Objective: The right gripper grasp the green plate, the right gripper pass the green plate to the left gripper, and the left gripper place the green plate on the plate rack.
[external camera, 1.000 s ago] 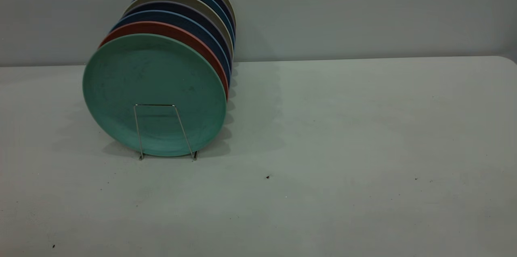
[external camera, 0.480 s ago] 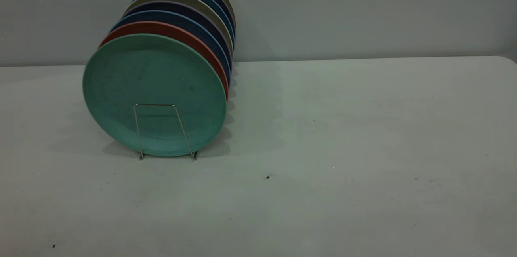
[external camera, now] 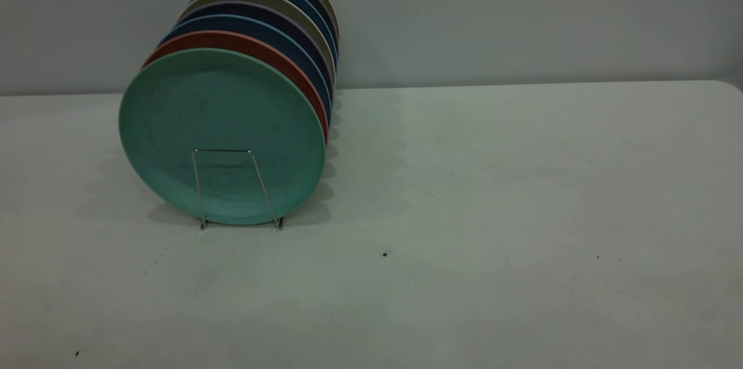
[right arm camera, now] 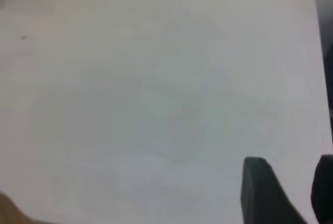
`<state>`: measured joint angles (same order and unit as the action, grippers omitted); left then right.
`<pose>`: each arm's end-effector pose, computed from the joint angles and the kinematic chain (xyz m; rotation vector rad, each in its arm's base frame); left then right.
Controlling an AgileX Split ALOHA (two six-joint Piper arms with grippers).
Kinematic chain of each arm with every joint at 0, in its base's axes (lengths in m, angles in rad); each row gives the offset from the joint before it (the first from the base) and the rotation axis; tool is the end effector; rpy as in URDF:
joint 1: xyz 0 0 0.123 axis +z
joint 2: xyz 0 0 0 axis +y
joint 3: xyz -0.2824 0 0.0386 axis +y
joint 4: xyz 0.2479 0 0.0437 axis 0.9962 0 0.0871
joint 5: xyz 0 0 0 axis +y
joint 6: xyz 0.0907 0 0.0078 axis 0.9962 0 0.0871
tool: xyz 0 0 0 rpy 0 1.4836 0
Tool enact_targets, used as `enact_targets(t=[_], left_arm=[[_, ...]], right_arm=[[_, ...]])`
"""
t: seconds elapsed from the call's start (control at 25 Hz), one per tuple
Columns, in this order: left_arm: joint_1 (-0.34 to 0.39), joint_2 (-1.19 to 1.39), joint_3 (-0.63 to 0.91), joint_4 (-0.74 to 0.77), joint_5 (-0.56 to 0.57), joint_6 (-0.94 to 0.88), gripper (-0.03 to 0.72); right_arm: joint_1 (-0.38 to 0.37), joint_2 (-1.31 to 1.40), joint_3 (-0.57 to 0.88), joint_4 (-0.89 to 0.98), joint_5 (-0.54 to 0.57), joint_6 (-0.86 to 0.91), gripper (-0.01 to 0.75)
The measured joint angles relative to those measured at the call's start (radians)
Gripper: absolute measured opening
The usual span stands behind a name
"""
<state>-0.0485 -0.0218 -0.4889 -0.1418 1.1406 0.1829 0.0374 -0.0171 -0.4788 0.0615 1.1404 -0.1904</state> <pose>-0.0114 -0.0112 0.2683 0.2574 2.0902 -0.0909 -0.0089 0.0048 0.2650 -0.2473 2.1120 -0.0158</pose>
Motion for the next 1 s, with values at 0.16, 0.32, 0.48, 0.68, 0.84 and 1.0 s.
enact_targets(t=[0.16,0.32,0.48,0.68,0.84,1.0], left_arm=[[0.0,0.0,0.0,0.0,0.0,0.0,0.499],[0.0,0.0,0.0,0.0,0.0,0.0,0.499],[0.0,0.0,0.0,0.0,0.0,0.0,0.499],[0.0,0.0,0.0,0.0,0.0,0.0,0.499],[0.0,0.0,0.0,0.0,0.0,0.0,0.499],[0.0,0.0,0.0,0.0,0.0,0.0,0.499]], right_arm=[[-0.007,0.0,0.0,0.0,0.0,0.0,0.242],[-0.007,0.0,0.0,0.0,0.0,0.0,0.242],[-0.007,0.0,0.0,0.0,0.0,0.0,0.242],[-0.007,0.0,0.0,0.0,0.0,0.001,0.242],[-0.007,0.0,0.0,0.0,0.0,0.018,0.242],[-0.007,0.0,0.0,-0.016,0.0,0.064,0.242]])
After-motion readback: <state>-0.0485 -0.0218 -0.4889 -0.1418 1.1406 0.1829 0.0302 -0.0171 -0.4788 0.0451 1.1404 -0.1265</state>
